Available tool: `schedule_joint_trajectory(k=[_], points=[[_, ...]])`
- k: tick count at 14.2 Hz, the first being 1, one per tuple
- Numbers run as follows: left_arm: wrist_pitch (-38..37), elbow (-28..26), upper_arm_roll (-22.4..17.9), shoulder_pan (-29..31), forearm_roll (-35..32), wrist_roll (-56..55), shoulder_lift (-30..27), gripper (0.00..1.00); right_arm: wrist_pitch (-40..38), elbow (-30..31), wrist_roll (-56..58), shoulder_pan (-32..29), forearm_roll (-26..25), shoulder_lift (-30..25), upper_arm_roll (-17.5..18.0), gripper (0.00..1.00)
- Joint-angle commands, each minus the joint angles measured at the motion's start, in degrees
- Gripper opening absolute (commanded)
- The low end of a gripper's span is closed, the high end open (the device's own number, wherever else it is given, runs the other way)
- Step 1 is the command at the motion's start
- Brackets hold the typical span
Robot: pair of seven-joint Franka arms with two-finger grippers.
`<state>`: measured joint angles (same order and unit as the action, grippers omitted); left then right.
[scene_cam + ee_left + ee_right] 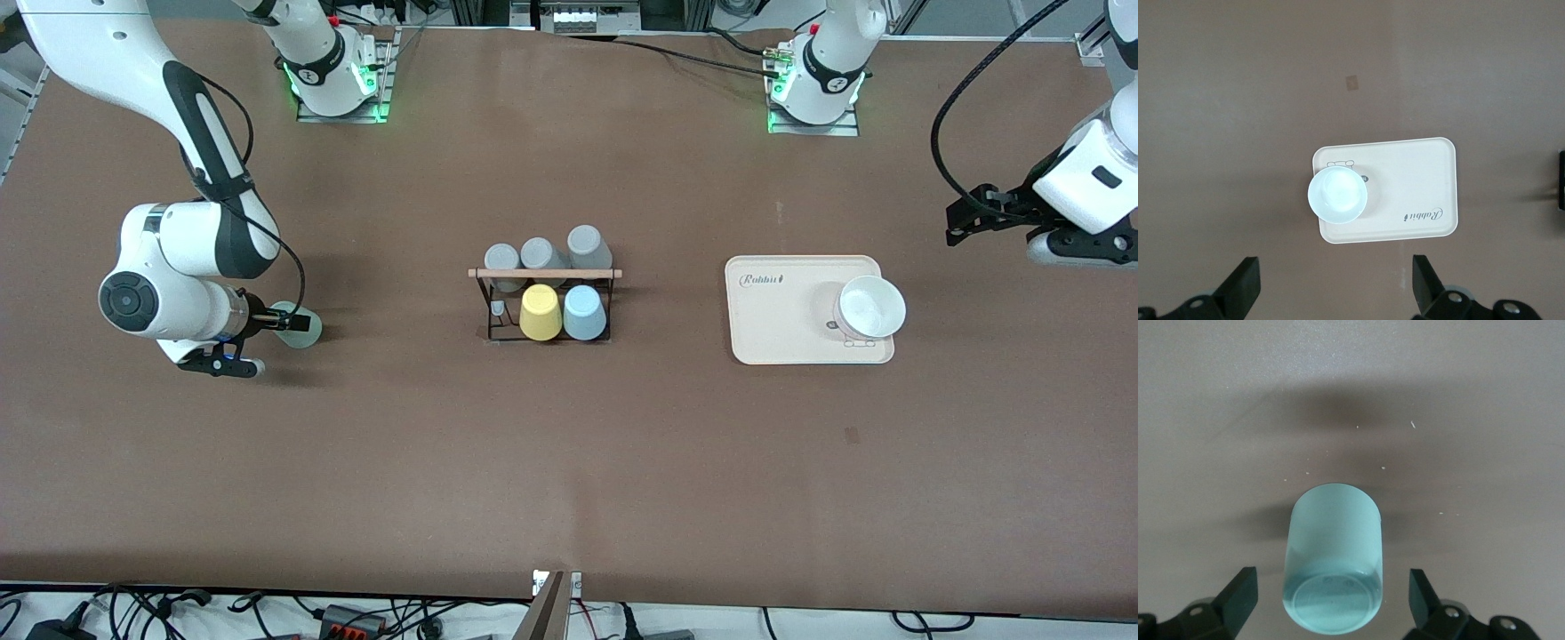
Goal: Hang scattered cups on rack with three cups
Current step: 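Grasp the pale green cup with the right gripper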
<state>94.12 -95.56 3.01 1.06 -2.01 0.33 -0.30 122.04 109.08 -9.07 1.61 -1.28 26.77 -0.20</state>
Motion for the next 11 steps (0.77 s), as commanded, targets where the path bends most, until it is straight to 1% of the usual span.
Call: schedule_joint_trajectory(k=[1, 2, 3, 5, 8, 11], points=[[0.98, -2.27, -1.34, -2.72, -1.15, -2.26, -2.43, 1.00, 0.65, 0.51, -0.68, 0.50, 0.31, -0.14, 0.28, 1.00], [0.72, -1.13, -1.52, -2.46, -1.16, -0.79, -2.42, 1.00, 0.65, 0.69, -0.68, 0.50, 0.31, -0.14, 0.28, 1.00], [-0.68, -0.17, -1.61, -2.98, -0.90, -0.60, -2.42, 1.00, 0.83, 1.04, -0.68, 0.50, 0.22, -0.22, 0.28, 1.00], [-4.19, 1.25, -1.52, -2.11, 0.24, -0.60, -1.37, 1.00, 1.09, 1.31, -0.68, 0.41, 0.22, -0.23, 0.28, 1.00], [-4.47, 2.12, -0.73, -2.28, 1.65, -1.12, -1.20, 1.00, 1.53, 1.48, -0.68, 0.23, 0.31, 0.04, 0.28, 1.00], [-4.74, 2.39, -0.64, -2.37, 1.57, -1.83, -1.02, 1.00, 1.80, 1.57, -0.68, 0.23, 0.31, 0.65, 0.28, 1.00]])
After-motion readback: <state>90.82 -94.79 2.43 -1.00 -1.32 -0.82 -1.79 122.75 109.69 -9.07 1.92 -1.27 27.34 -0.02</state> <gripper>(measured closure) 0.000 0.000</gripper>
